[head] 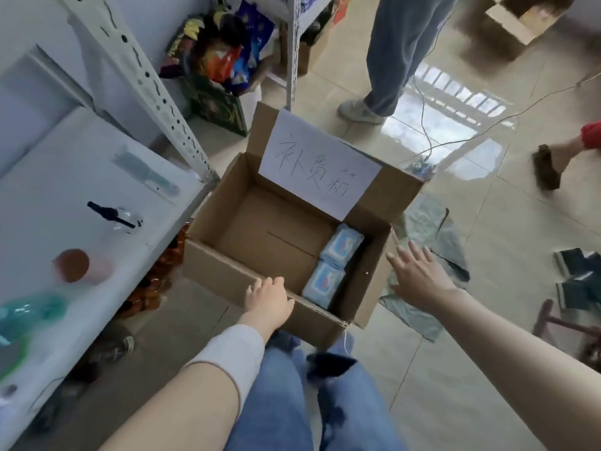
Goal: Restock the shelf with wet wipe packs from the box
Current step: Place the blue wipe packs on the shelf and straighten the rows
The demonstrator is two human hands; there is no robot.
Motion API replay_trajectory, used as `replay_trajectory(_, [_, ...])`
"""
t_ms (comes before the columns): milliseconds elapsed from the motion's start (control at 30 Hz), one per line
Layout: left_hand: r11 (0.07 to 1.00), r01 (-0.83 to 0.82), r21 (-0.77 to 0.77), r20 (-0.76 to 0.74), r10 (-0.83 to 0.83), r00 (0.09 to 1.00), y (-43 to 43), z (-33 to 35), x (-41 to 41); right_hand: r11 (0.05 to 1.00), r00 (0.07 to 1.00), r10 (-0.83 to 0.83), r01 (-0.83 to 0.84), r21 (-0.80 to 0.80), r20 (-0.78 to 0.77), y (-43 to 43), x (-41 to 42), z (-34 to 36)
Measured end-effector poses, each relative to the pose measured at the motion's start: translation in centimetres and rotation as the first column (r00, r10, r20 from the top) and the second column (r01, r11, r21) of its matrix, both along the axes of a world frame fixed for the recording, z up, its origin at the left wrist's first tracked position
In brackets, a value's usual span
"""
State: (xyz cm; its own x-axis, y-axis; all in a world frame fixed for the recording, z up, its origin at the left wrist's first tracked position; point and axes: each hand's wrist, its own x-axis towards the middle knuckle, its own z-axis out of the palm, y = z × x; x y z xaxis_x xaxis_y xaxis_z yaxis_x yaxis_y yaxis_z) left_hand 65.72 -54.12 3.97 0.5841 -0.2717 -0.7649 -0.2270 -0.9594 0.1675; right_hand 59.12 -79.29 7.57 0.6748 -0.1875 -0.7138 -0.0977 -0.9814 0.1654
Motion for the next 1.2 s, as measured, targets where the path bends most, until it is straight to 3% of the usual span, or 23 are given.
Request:
replay_trajectory(300, [0.932, -0.354, 0.083, -0.071, 0.360, 0.930, -8.2, -4.6, -3.3, 0.936, 0.928, 0.348, -0.337, 0.099, -0.135, -7.4, 5.2, -6.6])
replay_trajectory(500, [0.835, -0.547, 0.053, -0.182, 0.547, 0.817, -12.6, -9.0, -4.9, 0.864, 0.841, 0.500, -0.470, 0.179, -0.205, -9.5, 6.7, -10.6])
replay_trajectory(600, [0.798, -0.601, 0.037, -0.201, 0.595, 0.778, -13.1, -13.8, -3.7, 0.868, 0.848, 0.489, -0.451, 0.207, -0.202, -9.2, 9.2, -15.4])
replay_trajectory(700, [0.818, -0.572, 0.061, -0.209, 0.571, 0.794, -12.6, -21.6, -1.8, 0.853, 0.840, 0.517, -0.493, 0.171, -0.163, -7.9, 12.3, -22.8])
replay_trajectory(833, [0.877, -0.457, 0.148, -0.304, 0.480, 0.823, -11.1, -30.6, -0.5, 0.761, 0.743, 0.648, -0.636, 0.127, -0.168, -6.4, 15.3, -31.2])
replay_trajectory(1067, [0.937, -0.325, 0.130, -0.513, 0.344, 0.786, -10.1, -36.7, 1.4, 0.488, 0.450, 0.844, -0.870, 0.071, -0.293, -5.2, 17.6, -37.1])
replay_trajectory(1200, [0.935, -0.344, 0.083, -0.593, 0.324, 0.737, -9.3, -37.2, 2.2, 0.564, 0.472, 0.785, -0.812, 0.149, -0.401, -4.3, 18.9, -37.7])
